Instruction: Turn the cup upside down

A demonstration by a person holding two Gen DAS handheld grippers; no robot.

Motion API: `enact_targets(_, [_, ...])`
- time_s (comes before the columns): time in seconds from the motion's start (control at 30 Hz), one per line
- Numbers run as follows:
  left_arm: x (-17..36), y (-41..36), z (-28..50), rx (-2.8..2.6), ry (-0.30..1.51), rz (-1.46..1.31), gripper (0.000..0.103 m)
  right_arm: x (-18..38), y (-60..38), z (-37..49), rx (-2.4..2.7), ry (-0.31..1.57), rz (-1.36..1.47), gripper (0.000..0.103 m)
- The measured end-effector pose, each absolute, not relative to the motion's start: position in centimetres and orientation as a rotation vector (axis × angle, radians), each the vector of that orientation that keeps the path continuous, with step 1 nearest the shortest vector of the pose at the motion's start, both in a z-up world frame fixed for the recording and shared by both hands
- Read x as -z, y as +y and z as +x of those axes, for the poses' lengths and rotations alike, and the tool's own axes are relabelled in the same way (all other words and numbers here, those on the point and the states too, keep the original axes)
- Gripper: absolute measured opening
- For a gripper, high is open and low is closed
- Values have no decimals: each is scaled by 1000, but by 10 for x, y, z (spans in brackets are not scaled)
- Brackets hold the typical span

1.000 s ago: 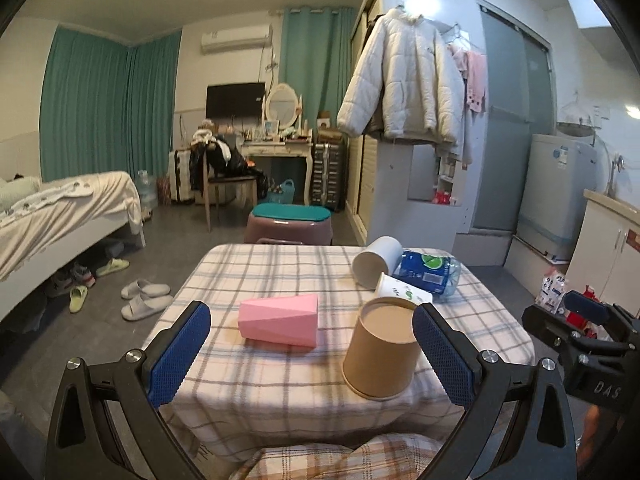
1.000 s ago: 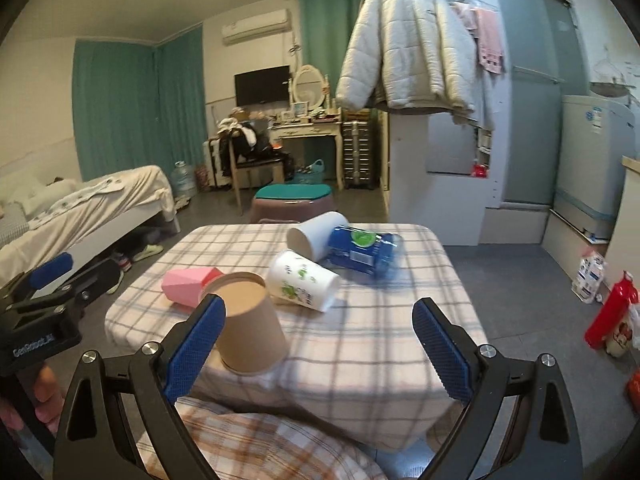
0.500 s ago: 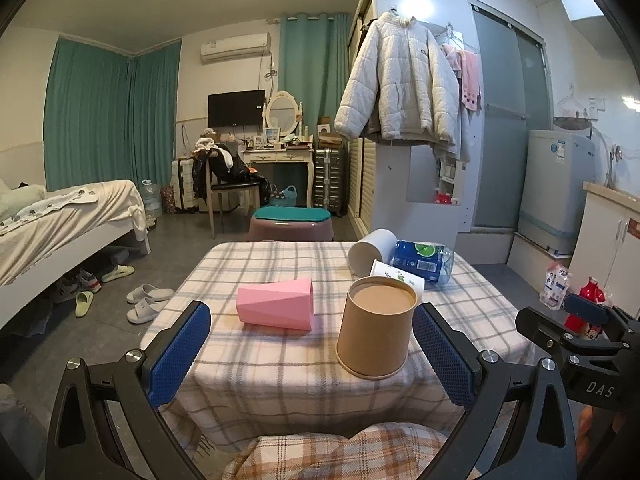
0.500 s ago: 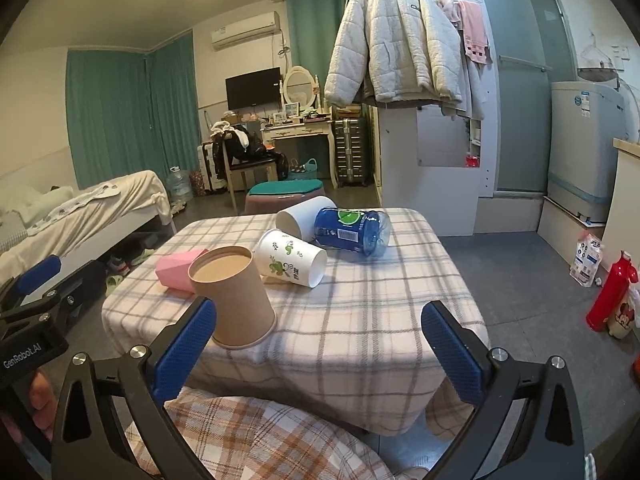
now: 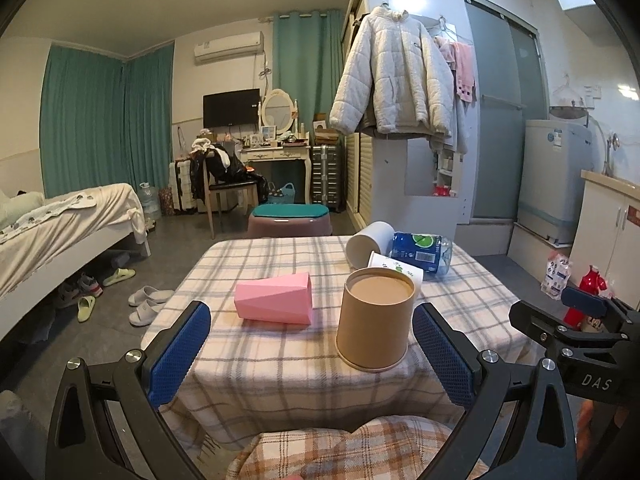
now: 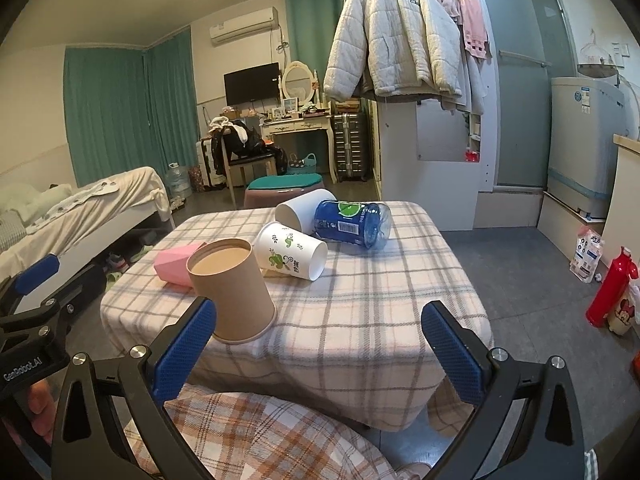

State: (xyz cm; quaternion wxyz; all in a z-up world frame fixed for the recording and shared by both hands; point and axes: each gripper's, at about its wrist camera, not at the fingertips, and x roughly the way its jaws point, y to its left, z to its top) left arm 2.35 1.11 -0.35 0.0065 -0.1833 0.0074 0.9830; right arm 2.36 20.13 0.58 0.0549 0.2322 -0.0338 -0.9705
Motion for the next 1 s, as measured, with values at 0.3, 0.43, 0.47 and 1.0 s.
enact_targets(0.3, [5, 10, 24, -3077, 21, -584, 103, -4, 198, 23, 2941, -95, 717, 103])
enact_targets(0.43, [5, 10, 24, -3078, 23, -585, 103, -4, 198, 23, 2939, -96, 721, 103])
enact_targets(0.47, [5, 11, 24, -3078, 23, -586, 103, -4, 198, 23, 2938, -97, 721, 103])
enact_targets(1.0, [8, 10, 24, -3084, 18, -578, 103, 1, 198, 21, 2928, -103, 737, 103])
